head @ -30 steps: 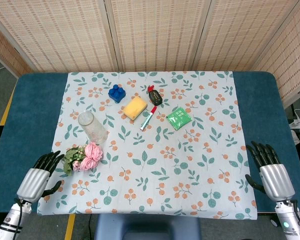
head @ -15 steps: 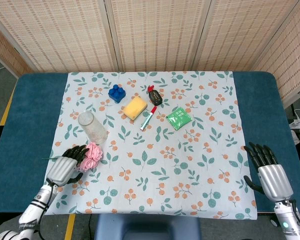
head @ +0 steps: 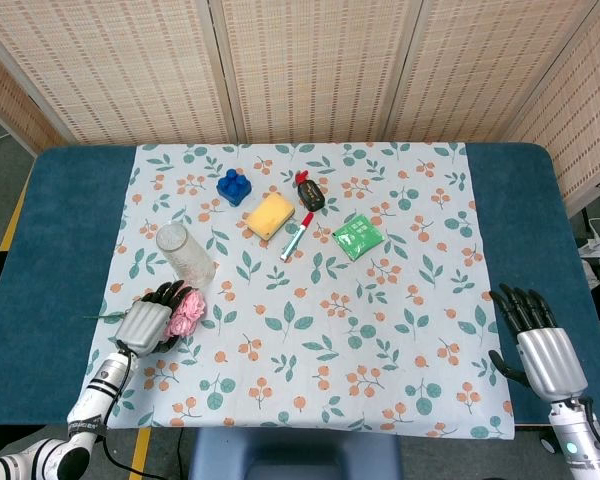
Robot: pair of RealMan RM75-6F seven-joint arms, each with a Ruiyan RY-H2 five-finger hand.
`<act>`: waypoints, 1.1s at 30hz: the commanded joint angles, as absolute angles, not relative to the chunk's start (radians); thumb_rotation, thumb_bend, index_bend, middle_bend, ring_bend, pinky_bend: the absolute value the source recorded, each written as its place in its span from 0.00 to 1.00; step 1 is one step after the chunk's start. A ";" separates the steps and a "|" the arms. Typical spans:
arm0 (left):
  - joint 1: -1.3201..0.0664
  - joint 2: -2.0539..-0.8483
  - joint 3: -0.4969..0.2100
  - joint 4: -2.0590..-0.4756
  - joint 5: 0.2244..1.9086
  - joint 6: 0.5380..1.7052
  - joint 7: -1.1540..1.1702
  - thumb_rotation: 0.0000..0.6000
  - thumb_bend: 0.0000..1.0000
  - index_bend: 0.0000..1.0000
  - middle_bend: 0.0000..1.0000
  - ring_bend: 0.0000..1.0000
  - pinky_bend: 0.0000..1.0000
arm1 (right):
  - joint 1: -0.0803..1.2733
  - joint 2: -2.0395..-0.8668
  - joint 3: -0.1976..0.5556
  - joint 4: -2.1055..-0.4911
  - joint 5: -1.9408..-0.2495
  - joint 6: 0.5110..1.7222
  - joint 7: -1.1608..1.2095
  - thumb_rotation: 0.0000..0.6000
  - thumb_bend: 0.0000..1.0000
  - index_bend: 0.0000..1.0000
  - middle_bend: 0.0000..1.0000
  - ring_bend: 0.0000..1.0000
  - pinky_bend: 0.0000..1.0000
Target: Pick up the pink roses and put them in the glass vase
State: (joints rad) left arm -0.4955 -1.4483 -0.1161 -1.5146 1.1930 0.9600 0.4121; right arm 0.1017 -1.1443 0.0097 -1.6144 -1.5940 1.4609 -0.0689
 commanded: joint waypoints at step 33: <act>-0.476 -1.542 -0.089 -1.370 1.189 1.091 0.269 1.00 0.62 0.56 0.68 0.62 0.51 | 0.107 -1.138 -0.005 -1.632 -1.597 1.434 -0.075 1.00 0.21 0.00 0.00 0.00 0.00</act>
State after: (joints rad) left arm -0.4930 -1.5109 -0.0849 -1.4193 1.1363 1.0500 0.3364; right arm 0.1073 -1.1378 -0.0045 -1.6317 -1.5971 1.4344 -0.0750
